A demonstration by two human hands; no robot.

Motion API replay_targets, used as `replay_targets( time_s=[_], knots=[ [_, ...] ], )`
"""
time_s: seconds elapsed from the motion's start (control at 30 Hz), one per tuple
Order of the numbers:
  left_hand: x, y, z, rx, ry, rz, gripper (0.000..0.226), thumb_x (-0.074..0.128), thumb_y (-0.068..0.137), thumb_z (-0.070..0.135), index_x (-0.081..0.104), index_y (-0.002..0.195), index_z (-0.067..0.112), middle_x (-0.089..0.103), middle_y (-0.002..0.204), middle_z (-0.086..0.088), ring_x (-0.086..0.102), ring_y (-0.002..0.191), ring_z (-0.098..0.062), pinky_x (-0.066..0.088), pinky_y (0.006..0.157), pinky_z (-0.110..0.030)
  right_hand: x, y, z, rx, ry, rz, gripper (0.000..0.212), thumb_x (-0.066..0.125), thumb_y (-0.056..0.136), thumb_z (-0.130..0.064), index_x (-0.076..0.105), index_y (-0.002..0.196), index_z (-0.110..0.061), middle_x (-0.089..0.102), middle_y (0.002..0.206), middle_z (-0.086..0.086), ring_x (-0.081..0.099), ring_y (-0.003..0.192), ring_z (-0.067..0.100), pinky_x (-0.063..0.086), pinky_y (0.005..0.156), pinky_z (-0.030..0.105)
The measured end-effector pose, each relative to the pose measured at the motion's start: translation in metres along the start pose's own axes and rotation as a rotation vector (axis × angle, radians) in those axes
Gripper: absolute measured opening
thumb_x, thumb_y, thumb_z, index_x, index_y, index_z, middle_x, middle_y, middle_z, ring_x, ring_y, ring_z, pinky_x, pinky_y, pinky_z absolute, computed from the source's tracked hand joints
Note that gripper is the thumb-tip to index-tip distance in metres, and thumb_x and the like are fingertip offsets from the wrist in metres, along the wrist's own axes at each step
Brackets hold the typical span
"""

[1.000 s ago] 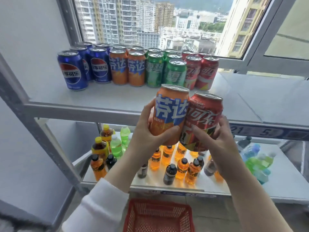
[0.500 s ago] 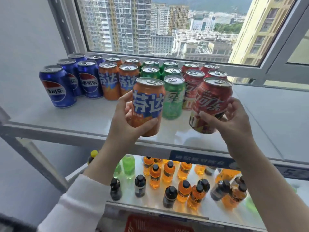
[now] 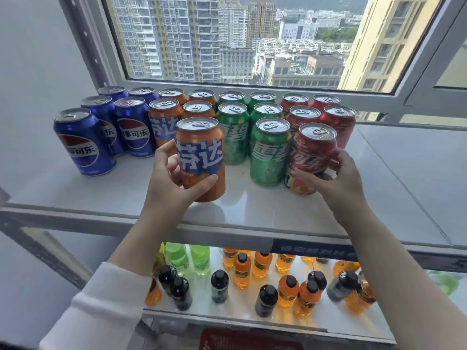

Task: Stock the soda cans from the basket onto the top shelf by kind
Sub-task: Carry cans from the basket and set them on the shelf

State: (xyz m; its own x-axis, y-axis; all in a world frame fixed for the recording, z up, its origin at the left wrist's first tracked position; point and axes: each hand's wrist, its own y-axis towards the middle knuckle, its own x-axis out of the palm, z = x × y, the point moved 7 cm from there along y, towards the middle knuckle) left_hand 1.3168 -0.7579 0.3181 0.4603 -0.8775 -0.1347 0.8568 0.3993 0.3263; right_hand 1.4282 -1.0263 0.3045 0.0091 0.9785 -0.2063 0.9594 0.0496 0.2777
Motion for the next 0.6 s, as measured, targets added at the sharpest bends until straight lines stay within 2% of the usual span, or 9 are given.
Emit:
replay_targets(
  time_s=[0.13,0.3,0.47,0.6],
  knots=[
    [-0.021,0.013,-0.005,0.000,0.033,0.022,0.075,0.074,0.069,0.001,0.031,0.128,0.020,0.056,0.113,0.002,0.061,0.090,0.001,0.049,0.067,-0.006,0.001,0.002,0.000,0.007,0.001,-0.003,0.079,0.083,0.062,-0.024,0.045,0.131,-0.013,0.053,0.129,0.007,0.052,0.118,0.017,0.048,0.097,0.037],
    [-0.051,0.025,-0.012,-0.014,0.087,0.060,0.078,0.075,0.070,0.005,0.029,0.131,0.022,0.053,0.118,0.003,0.057,0.095,0.002,0.047,0.073,-0.010,0.003,-0.003,-0.007,-0.034,-0.021,0.026,0.072,0.077,0.070,-0.012,0.040,0.132,-0.014,0.052,0.124,0.000,0.051,0.113,0.011,0.046,0.090,0.023],
    [-0.066,0.042,-0.026,-0.034,0.127,0.050,0.080,0.078,0.068,0.007,0.029,0.128,0.025,0.050,0.125,-0.002,0.055,0.108,-0.011,0.048,0.082,-0.018,0.003,-0.007,-0.009,-0.051,-0.056,0.072,0.074,0.077,0.071,-0.011,0.037,0.134,-0.014,0.051,0.126,0.001,0.050,0.116,0.013,0.043,0.093,0.026],
    [-0.064,0.051,-0.030,-0.031,0.144,0.029,0.077,0.079,0.067,0.008,0.031,0.123,0.030,0.049,0.118,0.004,0.053,0.109,-0.009,0.048,0.092,-0.027,0.003,-0.010,-0.011,-0.057,-0.074,0.088,0.078,0.077,0.071,-0.011,0.036,0.136,-0.014,0.049,0.131,0.005,0.048,0.119,0.014,0.042,0.097,0.030]
  ],
)
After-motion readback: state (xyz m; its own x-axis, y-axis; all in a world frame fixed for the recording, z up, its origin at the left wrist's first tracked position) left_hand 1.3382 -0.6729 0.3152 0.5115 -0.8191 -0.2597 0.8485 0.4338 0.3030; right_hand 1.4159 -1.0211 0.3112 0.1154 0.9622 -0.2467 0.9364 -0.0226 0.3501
